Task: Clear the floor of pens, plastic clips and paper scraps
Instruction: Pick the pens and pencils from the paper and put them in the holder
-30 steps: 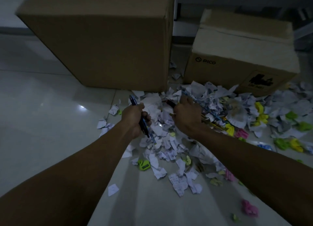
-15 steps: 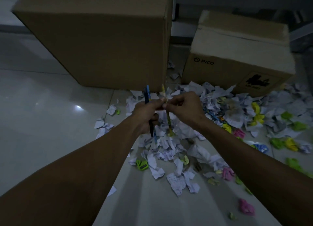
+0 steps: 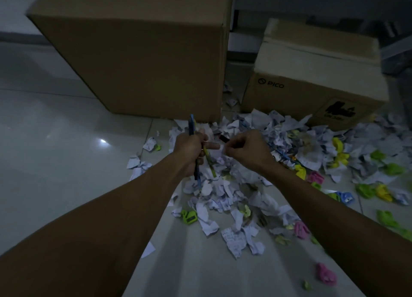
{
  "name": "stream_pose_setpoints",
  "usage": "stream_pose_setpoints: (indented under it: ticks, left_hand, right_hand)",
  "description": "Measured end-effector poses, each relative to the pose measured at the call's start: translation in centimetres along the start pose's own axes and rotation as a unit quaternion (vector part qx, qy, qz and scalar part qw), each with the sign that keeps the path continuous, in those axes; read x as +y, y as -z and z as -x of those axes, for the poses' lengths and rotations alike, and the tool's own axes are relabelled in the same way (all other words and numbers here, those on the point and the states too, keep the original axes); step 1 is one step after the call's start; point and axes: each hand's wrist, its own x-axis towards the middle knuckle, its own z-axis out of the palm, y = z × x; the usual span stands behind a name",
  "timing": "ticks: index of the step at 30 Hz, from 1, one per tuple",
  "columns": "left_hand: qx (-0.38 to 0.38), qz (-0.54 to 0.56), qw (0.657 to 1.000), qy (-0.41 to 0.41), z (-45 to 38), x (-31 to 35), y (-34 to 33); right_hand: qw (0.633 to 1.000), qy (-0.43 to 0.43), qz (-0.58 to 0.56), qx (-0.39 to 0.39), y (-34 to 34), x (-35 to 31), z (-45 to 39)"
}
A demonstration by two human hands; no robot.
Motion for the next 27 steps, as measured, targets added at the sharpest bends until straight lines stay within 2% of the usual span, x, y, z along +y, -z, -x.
stream_pose_setpoints:
  ticks: [3, 5, 7, 10, 14, 18, 21, 24, 27]
  left_hand:
    - [0.032, 0.023, 0.999, -0.01, -0.6, 0.1, 1.2]
    - [0.048, 0.048, 0.998, -0.014, -0.4, 0.0, 1.6]
    - [0.041, 0.081, 0.996, -0.002, 0.0, 0.0, 1.8]
    - [0.023, 0.09, 0.995, 0.02, 0.3, 0.0, 2.0]
    - [-0.006, 0.084, 0.996, 0.026, 0.4, 0.3, 2.1]
    - [-0.034, 0.038, 0.998, 0.039, 0.4, 0.3, 2.2]
    - [-0.039, 0.0, 0.998, 0.044, 0.5, 0.4, 1.6]
    - [-0.053, -0.023, 0.997, 0.045, 0.6, 0.6, 0.7]
    - [-0.064, -0.048, 0.996, 0.046, 0.7, 0.6, -0.2]
  right_hand:
    - [0.969, -0.013, 0.232, 0.081, 0.0, 1.0, -0.3]
    - [0.946, -0.02, 0.319, 0.062, -0.4, 1.4, -0.6]
    - [0.93, -0.026, 0.367, 0.019, -1.0, 1.8, -1.0]
    - [0.919, -0.033, 0.393, 0.005, -1.8, 2.6, -1.5]
    - [0.938, -0.019, 0.342, 0.043, -1.4, 1.9, -1.7]
    - [0.983, 0.016, 0.151, 0.102, 1.6, -0.6, -1.5]
    - [0.989, -0.01, 0.036, 0.146, 4.4, -1.8, -2.2]
    - [0.985, -0.061, 0.027, 0.16, 6.2, -0.4, -2.6]
    - [0.986, -0.085, 0.114, 0.09, 6.1, 2.2, -1.8]
